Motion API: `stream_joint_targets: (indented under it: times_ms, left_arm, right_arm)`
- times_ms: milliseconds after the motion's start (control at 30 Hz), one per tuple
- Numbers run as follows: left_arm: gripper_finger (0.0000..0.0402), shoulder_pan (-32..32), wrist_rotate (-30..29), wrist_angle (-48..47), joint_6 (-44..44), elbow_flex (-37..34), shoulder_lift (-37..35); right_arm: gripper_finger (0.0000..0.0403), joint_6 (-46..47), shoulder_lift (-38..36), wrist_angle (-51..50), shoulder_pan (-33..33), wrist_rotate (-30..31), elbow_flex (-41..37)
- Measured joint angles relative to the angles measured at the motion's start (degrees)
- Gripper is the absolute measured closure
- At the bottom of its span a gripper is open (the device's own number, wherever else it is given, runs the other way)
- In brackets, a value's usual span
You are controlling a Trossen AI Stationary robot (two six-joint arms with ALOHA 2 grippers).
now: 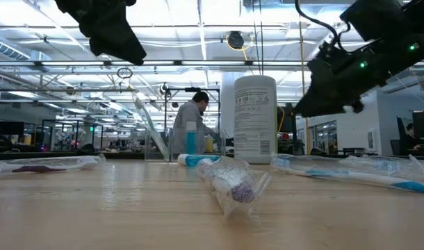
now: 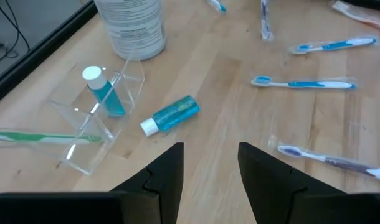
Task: Pick & Place toothbrushing station
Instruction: Put the top blue toothbrush in the right compartment of the transparent organizer
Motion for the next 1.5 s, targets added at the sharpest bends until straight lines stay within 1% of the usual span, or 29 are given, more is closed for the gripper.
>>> stream_joint_targets:
  times_ms: [33,67,167,333,400,500,600,700,800,933,1033,1167,1367,1500]
  left_arm:
    - [0.0243,-0.04,0.00,-0.01,0.11,0.00,0.00]
    - [0.0243,-0.18,0.00,-0.04,0.27,0.00,0.00]
    - [0.0243,-0.43,0.00,0.00,1.29,0.00,0.00]
    - [0.0243,-0.25,0.00,0.08,1.31,0.00,0.00]
    - [0.0243,-0.20,-0.06,0.08,1.23,0.00,0.00]
    - [0.0243,-0.15,-0.20,0.63,1.28,0.00,0.00]
    - [0.0243,-0.15,-0.24,1.83,1.73,0.00,0.00]
    - [0.0243,-0.15,-0.24,1.61,1.78,0.00,0.00]
    - [0.0243,-0.15,-0.24,1.44,2.12,0.00,0.00]
    - [0.0243,-0.15,-0.85,1.42,3.00,0.00,0.00]
    - [0.0243,-0.15,-2.40,1.58,3.06,0.00,0.00]
    - [0.0243,-0.15,-4.23,1.67,3.16,0.00,0.00]
    - [0.0243,-0.15,-4.24,1.68,3.61,0.00,0.00]
    - [0.0243,-0.15,-4.24,1.69,3.63,0.00,0.00]
  right_arm:
    - [0.0247,1.31,-1.57,-3.47,-0.70,2.75,0.00]
    - [0.0247,2.08,-3.02,-6.33,-1.58,4.23,0.00]
    - [0.0240,5.23,-6.24,-12.97,-5.08,4.03,0.00]
    - [0.0197,7.76,-7.51,-19.24,-12.54,4.28,0.00]
    - [0.0183,11.69,-7.45,-20.53,-16.40,3.94,0.00]
    - [0.0173,17.78,-6.75,-22.69,-21.53,0.19,0.00]
    - [0.0174,20.69,-5.57,-25.39,-25.40,-4.89,0.00]
    - [0.0181,23.09,-4.13,-30.45,-27.70,-8.09,0.00]
    - [0.0187,26.33,-2.66,-34.38,-29.08,-9.26,0.00]
    - [0.0186,27.85,-0.37,-32.72,-30.75,-9.30,-0.02]
    - [0.0187,27.83,1.94,-29.92,-31.88,-9.30,-0.02]
    - [0.0192,27.82,6.00,-29.12,-33.45,-9.11,-0.26]
    - [0.0194,27.80,10.16,-22.44,-35.70,-8.35,-2.85]
    - [0.0217,29.26,10.80,-20.30,-35.83,-8.36,-4.81]
